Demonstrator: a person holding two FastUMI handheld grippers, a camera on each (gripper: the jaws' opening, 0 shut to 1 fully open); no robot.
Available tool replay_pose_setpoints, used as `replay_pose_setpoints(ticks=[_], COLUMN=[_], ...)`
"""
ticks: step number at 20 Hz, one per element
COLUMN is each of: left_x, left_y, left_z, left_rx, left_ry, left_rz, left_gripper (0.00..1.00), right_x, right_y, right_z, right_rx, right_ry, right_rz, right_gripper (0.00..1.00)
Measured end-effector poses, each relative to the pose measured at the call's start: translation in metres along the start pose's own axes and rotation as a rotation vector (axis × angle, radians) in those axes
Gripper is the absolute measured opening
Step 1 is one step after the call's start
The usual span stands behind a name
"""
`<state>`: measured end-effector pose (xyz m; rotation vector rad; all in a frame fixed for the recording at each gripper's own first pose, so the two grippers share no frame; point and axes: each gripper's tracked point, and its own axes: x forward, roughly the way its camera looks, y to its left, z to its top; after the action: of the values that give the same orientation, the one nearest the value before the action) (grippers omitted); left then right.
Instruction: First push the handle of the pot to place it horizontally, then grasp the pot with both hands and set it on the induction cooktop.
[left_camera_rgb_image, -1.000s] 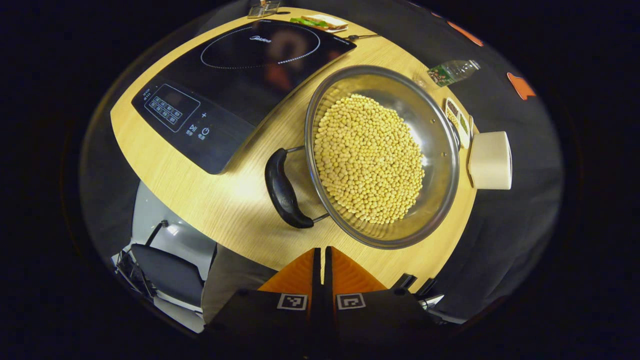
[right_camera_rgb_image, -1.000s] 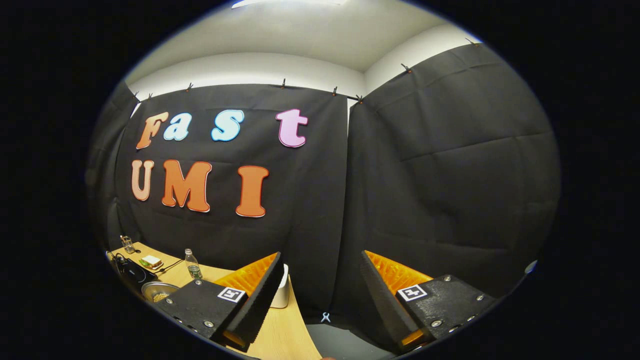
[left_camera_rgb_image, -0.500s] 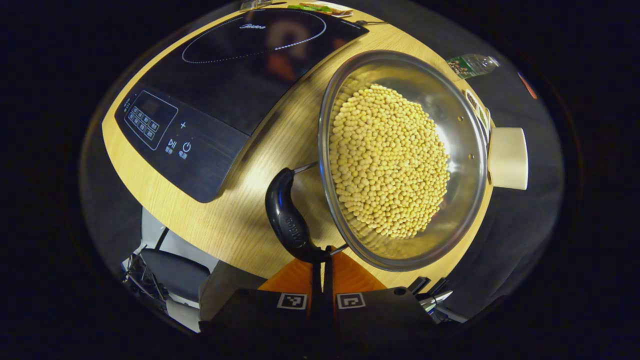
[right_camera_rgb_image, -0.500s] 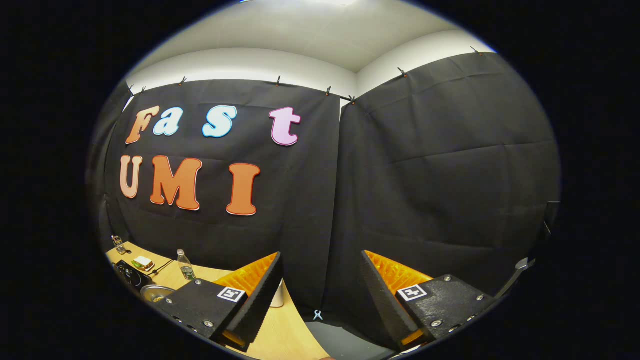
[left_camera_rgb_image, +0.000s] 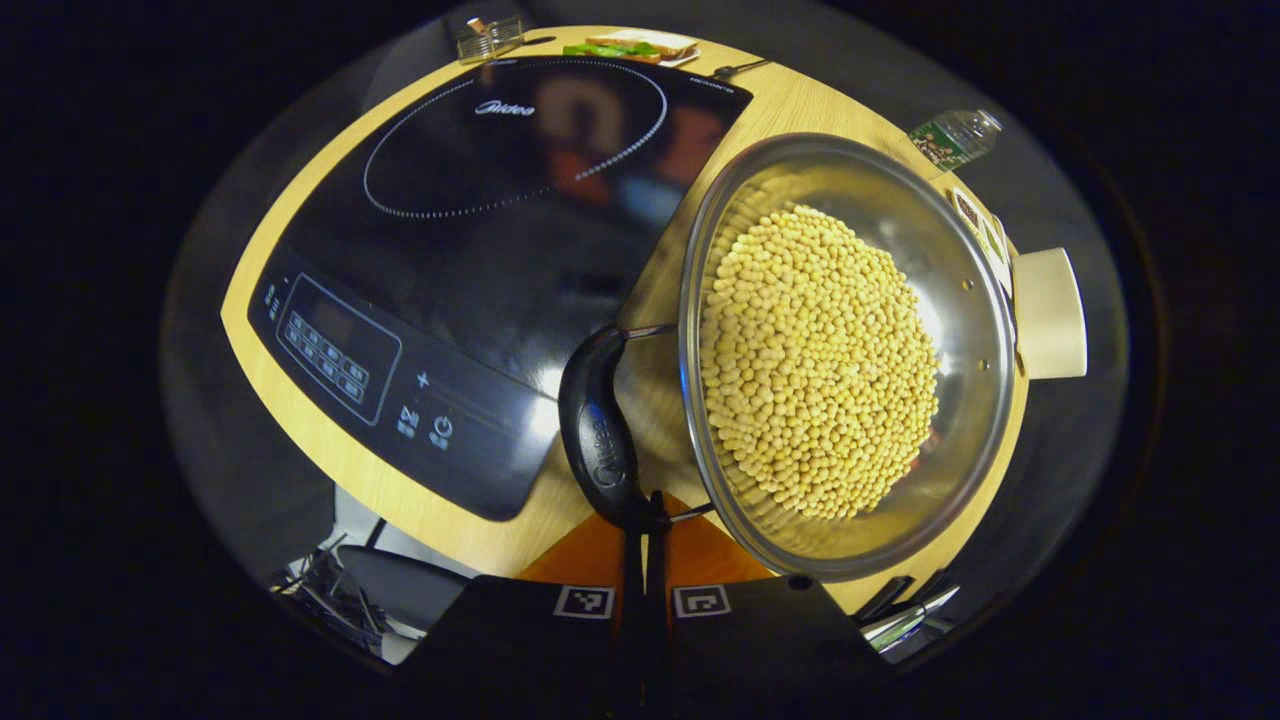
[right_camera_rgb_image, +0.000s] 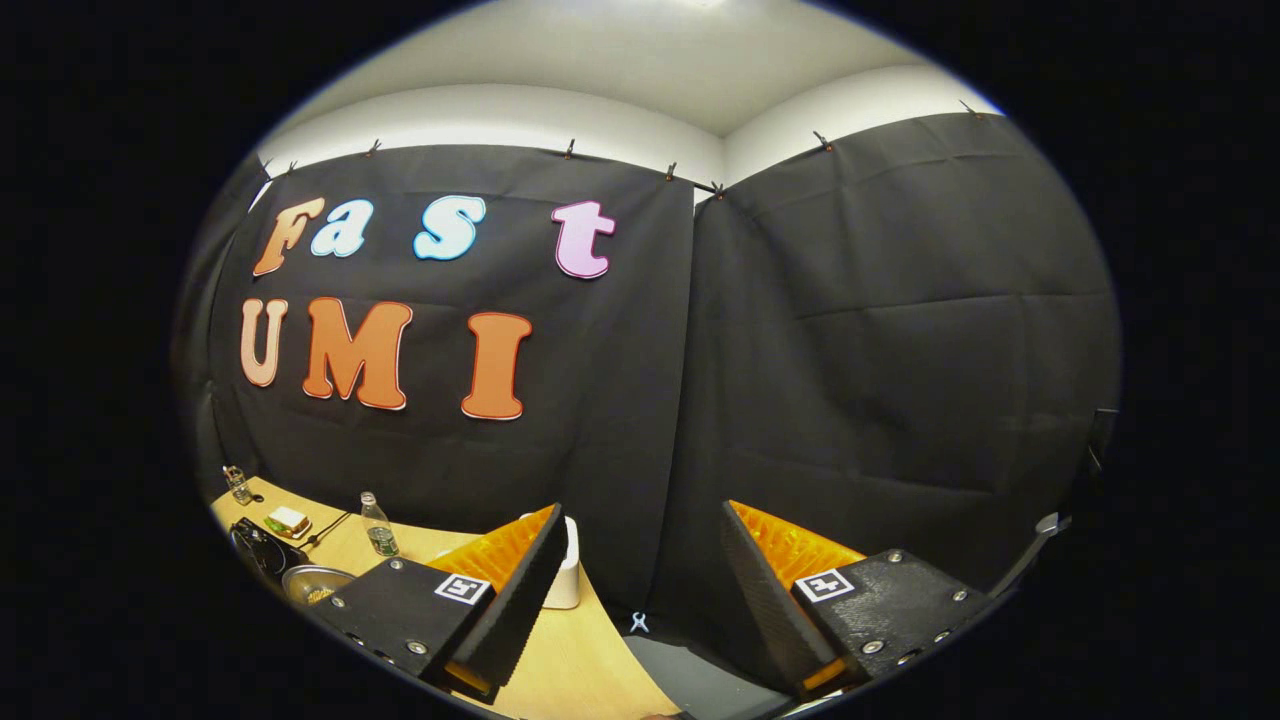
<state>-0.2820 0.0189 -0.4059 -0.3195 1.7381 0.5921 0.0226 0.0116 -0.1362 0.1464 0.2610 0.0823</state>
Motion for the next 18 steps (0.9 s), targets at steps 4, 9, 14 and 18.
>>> replay_pose_setpoints(ticks=[4, 9, 14, 18], left_x=[-0.019, -0.035, -0.045, -0.053], left_y=[0.002, -0.001, -0.009, -0.014], left_z=[0.026, 0.033, 0.047, 0.063], left_rx=[0.056, 0.120, 0.254, 0.322], left_ry=[-0.081, -0.101, -0.188, -0.229], left_rz=[0.062, 0.065, 0.077, 0.061], left_gripper=[0.08, 0.08, 0.08, 0.08], right_x=[0.004, 0.005, 0.000, -0.003], right_y=[0.008, 0.022, 0.029, 0.036], right_z=[0.002, -0.001, -0.007, -0.008], right_rx=[0.001, -0.005, -0.013, -0.020], right_ry=[0.003, 0.022, 0.048, 0.064], right_rz=[0.006, 0.011, 0.009, 0.008], right_gripper=[0.95, 0.95, 0.95, 0.95])
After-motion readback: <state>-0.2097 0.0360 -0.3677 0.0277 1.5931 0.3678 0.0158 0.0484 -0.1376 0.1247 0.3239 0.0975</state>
